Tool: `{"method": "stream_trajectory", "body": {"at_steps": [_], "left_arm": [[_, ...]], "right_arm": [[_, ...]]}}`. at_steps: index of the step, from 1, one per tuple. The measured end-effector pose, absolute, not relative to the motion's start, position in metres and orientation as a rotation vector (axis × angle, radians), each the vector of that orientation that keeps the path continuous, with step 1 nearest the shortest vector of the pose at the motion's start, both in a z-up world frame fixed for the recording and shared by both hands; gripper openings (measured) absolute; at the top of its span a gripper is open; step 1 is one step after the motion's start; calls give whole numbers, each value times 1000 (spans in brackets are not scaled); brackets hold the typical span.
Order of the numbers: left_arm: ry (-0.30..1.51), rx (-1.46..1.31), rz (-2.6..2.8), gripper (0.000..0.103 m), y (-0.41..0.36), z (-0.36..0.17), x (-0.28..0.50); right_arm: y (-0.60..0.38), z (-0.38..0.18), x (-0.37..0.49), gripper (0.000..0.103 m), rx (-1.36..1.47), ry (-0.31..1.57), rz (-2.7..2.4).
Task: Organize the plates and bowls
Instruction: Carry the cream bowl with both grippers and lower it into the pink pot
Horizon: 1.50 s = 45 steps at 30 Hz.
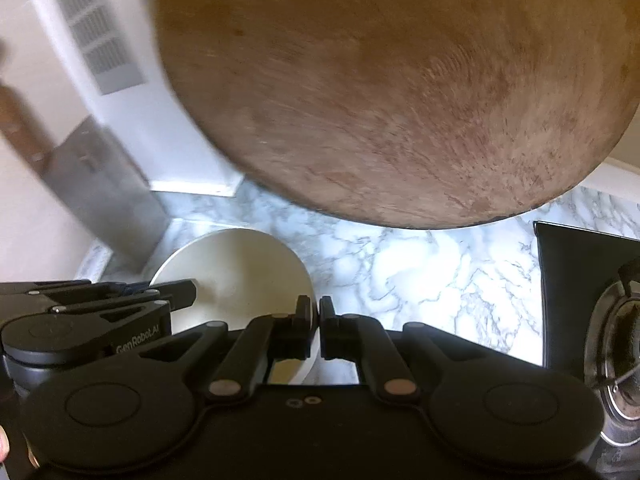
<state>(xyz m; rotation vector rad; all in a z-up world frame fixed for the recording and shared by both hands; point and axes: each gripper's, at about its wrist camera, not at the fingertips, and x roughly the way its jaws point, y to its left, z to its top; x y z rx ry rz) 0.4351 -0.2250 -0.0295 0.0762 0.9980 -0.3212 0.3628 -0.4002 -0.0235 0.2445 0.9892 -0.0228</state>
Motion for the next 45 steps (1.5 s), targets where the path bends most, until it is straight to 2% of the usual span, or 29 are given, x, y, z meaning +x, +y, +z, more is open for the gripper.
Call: {"method": "stream_trajectory", "body": {"at_steps": [9, 20, 33, 45], "left_arm": [[963, 77, -300, 7, -179, 3, 389], [963, 57, -225, 7, -109, 17, 338], [1036, 5, -157, 7, -39, -16, 307], [1070, 38, -156, 7, -27, -46, 303]], "right_arm": [[-361, 13, 326, 5, 224, 951, 32], [-298, 34, 290, 5, 182, 948, 145], [-223, 13, 269, 6, 119, 1033, 256], [-197, -12, 264, 7, 77, 1097, 263]]}}
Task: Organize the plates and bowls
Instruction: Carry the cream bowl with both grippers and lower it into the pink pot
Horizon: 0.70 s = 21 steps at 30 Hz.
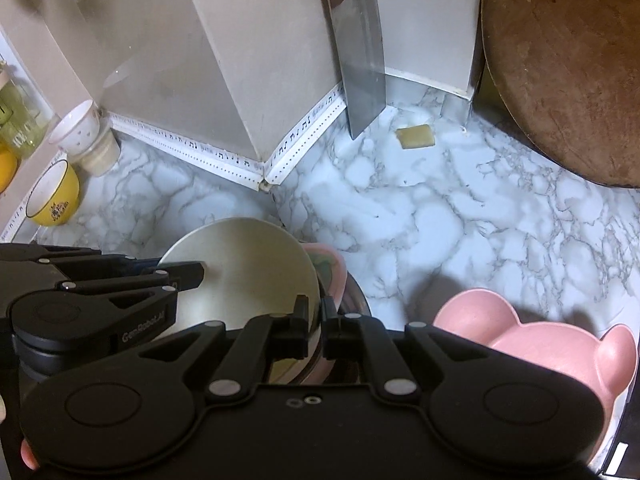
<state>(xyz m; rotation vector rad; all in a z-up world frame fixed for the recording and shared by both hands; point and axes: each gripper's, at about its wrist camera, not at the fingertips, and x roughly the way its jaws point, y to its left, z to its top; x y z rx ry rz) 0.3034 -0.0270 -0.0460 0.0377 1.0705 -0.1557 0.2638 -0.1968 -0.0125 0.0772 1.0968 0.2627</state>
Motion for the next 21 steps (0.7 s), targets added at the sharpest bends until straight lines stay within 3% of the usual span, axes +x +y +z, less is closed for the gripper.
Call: {"method": "stream_trajectory", "body": {"at_steps": [18, 21], "left_arm": [[1068, 121, -176, 7, -31, -61, 303], [1066, 129, -190, 7, -32, -61, 302]], "right_arm": [[-189, -25, 264, 8, 43, 1119, 252], [-188, -26, 264, 13, 41, 1120, 254]]}}
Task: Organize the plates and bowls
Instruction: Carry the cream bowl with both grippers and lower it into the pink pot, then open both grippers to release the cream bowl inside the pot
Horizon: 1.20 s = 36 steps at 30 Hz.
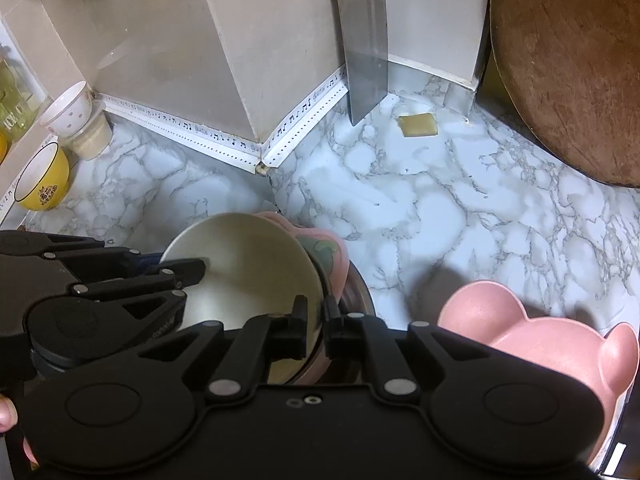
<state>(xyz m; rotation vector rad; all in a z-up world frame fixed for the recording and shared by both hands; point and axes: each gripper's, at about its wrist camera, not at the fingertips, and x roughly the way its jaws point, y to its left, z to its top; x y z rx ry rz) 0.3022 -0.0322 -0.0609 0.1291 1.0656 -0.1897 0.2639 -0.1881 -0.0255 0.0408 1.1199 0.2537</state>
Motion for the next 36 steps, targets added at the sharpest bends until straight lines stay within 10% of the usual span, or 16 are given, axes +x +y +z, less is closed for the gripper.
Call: {"method": "stream_trajectory", "body": {"at_steps": [36], "left_arm": [[930, 40, -290, 8, -3, -33, 262]], "right_arm": [[-197, 4, 230, 63, 86, 1016, 300]]}}
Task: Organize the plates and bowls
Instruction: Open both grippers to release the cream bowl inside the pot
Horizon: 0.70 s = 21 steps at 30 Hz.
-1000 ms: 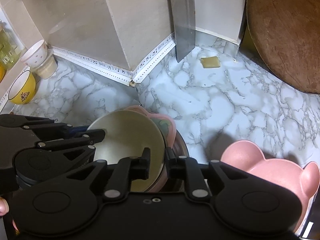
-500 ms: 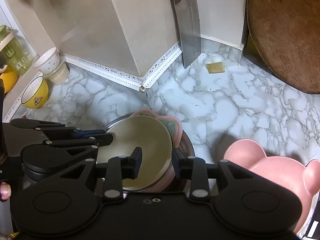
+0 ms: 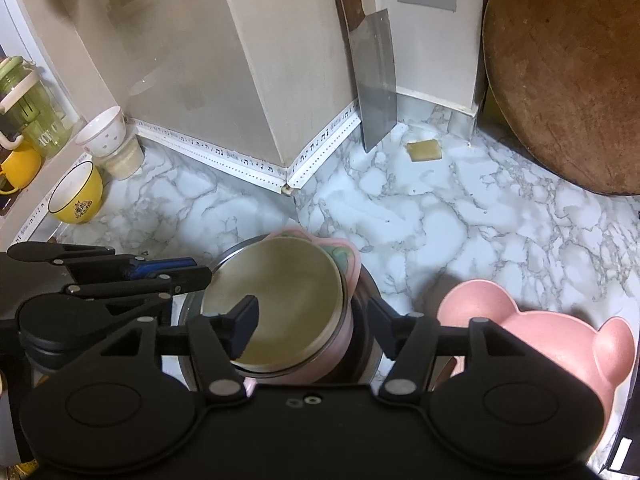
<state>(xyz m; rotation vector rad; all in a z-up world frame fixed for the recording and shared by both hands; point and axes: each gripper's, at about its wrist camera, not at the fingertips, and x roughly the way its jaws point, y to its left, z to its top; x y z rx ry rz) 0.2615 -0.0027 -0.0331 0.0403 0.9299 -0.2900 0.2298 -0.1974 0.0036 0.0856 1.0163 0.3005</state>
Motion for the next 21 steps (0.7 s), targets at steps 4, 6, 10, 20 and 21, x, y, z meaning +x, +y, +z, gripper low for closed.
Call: {"method": "stream_trajectory", "body": {"at_steps": [4, 6, 10, 20, 21], "left_arm": [[909, 26, -306, 8, 1, -29, 254], [898, 19, -310, 11, 3, -27, 250], [866, -11, -315, 56, 11, -24, 242], [825, -67, -273, 82, 33, -27, 235], [829, -65, -266, 82, 34, -29, 235]], "right_arm": [[-199, 9, 224, 68, 82, 999, 300], [-200, 11, 221, 71, 79, 988, 301], [-205, 16, 213, 78, 86, 964, 300], [-228, 16, 194, 88, 133, 909, 303], [-230, 15, 192, 91, 133, 903, 305]]}}
